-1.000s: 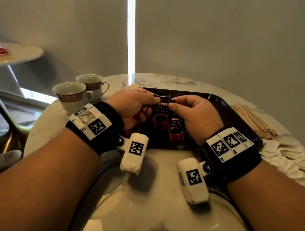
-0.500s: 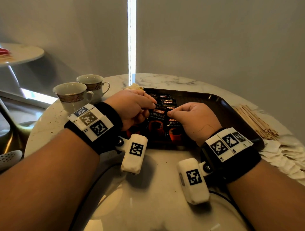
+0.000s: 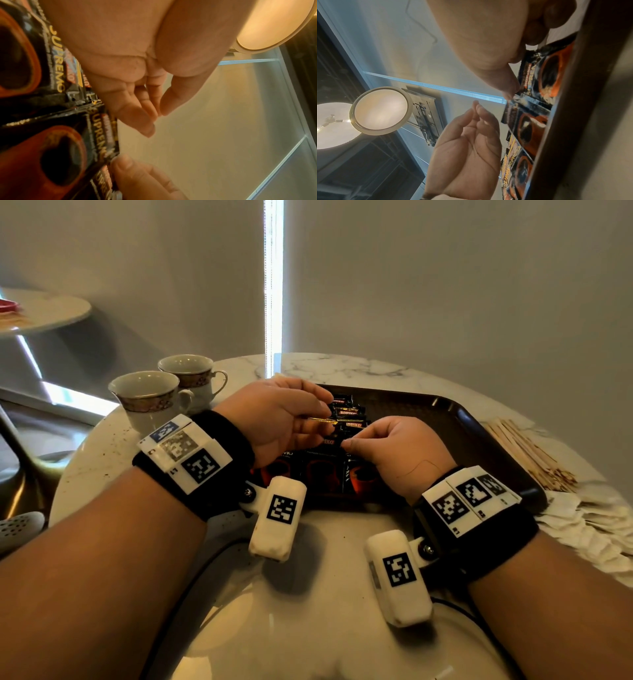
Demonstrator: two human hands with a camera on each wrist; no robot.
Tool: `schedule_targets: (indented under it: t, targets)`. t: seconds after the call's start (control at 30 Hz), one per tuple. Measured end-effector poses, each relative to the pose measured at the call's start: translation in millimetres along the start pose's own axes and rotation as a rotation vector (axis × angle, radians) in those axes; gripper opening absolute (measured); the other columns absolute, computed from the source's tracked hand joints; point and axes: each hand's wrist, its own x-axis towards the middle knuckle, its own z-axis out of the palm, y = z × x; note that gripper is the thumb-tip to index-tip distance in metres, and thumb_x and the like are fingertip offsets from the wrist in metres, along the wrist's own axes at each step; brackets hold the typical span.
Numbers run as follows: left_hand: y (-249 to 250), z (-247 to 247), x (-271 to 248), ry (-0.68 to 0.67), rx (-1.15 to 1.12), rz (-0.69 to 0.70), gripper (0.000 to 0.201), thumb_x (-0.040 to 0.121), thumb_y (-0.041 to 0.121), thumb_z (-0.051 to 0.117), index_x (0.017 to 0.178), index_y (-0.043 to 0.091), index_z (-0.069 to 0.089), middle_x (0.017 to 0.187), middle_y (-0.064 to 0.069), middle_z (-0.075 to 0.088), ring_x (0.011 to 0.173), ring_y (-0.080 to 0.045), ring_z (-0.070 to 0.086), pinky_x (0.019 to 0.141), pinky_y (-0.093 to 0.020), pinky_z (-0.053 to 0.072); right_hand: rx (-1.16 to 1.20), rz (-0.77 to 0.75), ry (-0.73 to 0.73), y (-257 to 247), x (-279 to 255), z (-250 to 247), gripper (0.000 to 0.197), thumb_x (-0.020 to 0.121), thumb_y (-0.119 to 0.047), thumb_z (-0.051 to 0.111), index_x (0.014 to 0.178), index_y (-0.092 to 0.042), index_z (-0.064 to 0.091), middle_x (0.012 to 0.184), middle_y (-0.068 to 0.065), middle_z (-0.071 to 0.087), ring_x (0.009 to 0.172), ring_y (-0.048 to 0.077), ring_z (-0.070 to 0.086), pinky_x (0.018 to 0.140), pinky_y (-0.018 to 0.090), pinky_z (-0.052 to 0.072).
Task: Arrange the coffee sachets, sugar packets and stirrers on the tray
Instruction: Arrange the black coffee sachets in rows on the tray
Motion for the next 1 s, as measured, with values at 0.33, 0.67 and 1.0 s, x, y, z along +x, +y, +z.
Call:
schedule_targets:
  t: [0.33, 0.67, 1.0]
  targets:
    - [-3.0, -1.2, 3.2, -0.074, 0.037, -0.088, 0.013, 0.098, 0.004, 0.055, 0.102, 0.008, 0.067, 0.098, -0.015, 0.073, 0.087, -0.026, 0.073, 0.072, -0.034, 0.062, 0.395, 0.230, 0.215, 5.1, 8.3, -0.3, 0.040, 0.087, -0.071, 0.051, 0.096, -0.032, 0.053, 0.097, 0.001, 0.067, 0.090, 0.020, 0.068, 0.087, 0.048, 0.057]
    - [1.0, -5.7, 4.0, 0.088, -0.046, 0.022, 0.011, 0.100, 0.012, 0.053, 0.107, 0.010, 0.061, 0.085, -0.002, 0.068, 0.066, -0.014, 0.066, 0.050, -0.022, 0.052, 0.816, 0.313, 0.121, -4.2, 3.6, 0.6, 0.060, 0.101, -0.054, 0.042, 0.144, -0.012, 0.037, 0.104, 0.012, 0.063, 0.039, 0.015, 0.061, 0.031, 0.024, 0.046]
    - [18.8, -35.6, 4.5, 0.458, -0.134, 0.092, 0.019, 0.095, 0.035, 0.054, 0.095, 0.019, 0.063, 0.097, 0.002, 0.065, 0.091, -0.015, 0.056, 0.079, -0.036, 0.043, 0.949, 0.327, 0.057, -5.2, 6.5, 3.2, 0.081, 0.094, -0.064, 0.044, 0.156, -0.016, 0.025, 0.162, 0.023, 0.020, 0.145, 0.039, 0.031, 0.083, 0.041, 0.048]
